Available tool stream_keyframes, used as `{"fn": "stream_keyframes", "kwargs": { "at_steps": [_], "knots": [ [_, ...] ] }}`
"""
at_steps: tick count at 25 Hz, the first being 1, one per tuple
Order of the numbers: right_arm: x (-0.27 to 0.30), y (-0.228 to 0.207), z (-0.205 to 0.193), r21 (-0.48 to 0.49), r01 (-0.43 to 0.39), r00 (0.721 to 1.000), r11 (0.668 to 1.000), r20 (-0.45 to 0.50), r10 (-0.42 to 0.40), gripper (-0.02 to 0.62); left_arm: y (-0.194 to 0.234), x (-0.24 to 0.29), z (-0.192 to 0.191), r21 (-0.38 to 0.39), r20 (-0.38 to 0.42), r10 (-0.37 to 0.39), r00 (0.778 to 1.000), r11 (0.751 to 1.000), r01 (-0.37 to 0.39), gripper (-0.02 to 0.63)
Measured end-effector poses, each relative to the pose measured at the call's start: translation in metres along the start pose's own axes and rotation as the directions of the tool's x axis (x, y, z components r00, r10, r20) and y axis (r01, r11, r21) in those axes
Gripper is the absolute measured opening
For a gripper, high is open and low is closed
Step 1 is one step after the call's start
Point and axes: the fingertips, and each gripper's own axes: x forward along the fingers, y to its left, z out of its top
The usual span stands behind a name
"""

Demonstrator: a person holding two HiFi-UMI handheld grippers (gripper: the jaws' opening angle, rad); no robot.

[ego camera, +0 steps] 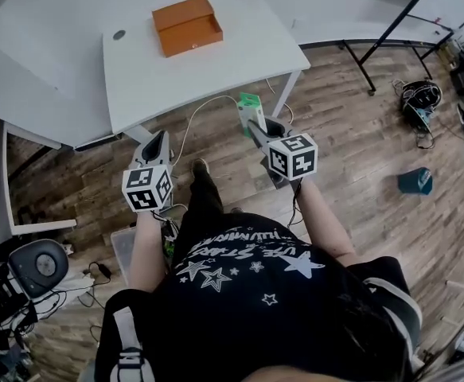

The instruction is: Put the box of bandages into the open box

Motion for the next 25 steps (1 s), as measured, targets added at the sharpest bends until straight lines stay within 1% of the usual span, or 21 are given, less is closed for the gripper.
{"fn": "stream_keyframes", "kwargs": {
  "at_steps": [6,9,12,14,17,19,22,23,25],
  "knots": [
    [0.011,-0.015,-0.009,-0.019,0.021,1.000,1.000,0.005,-0.021,0.110,0.005,0.024,-0.011,-0.005,0.016,-0.016,1.000,1.000,0.016,0.020],
    [0.036,-0.027,-0.005,-0.038,0.039,0.999,0.999,-0.001,-0.039,0.110,0.023,0.048,-0.011,-0.006,0.028,-0.023,0.999,1.000,0.023,0.020],
    [0.071,-0.040,0.024,-0.051,0.046,0.999,0.998,-0.005,-0.046,0.110,0.053,0.079,0.014,-0.018,0.040,-0.022,0.999,1.000,0.022,0.020],
    [0.106,-0.053,0.050,-0.065,0.052,0.999,0.997,-0.013,-0.053,0.110,0.079,0.111,0.032,-0.022,0.037,-0.026,0.999,0.999,0.026,0.020],
    [0.178,-0.079,0.089,-0.067,0.070,0.996,0.995,-0.051,-0.073,0.110,0.126,0.177,0.055,-0.036,-0.003,-0.047,0.999,0.998,0.046,0.020],
    [0.209,-0.086,0.102,-0.073,0.068,0.995,0.995,-0.071,-0.073,0.110,0.147,0.202,0.064,-0.035,-0.014,-0.055,0.998,0.998,0.055,0.020],
    [0.226,-0.080,0.107,-0.121,0.044,0.995,0.992,-0.081,-0.054,0.110,0.159,0.207,0.071,-0.022,0.005,-0.060,0.998,0.998,0.060,0.020],
    [0.242,-0.083,0.116,-0.145,0.032,0.994,0.989,-0.097,-0.046,0.110,0.168,0.220,0.077,-0.026,0.001,-0.061,0.998,0.998,0.061,0.020],
    [0.289,-0.098,0.143,-0.204,-0.002,0.989,0.979,-0.145,-0.028,0.110,0.197,0.261,0.094,-0.047,-0.018,-0.060,0.998,0.997,0.059,0.020]
  ]
}}
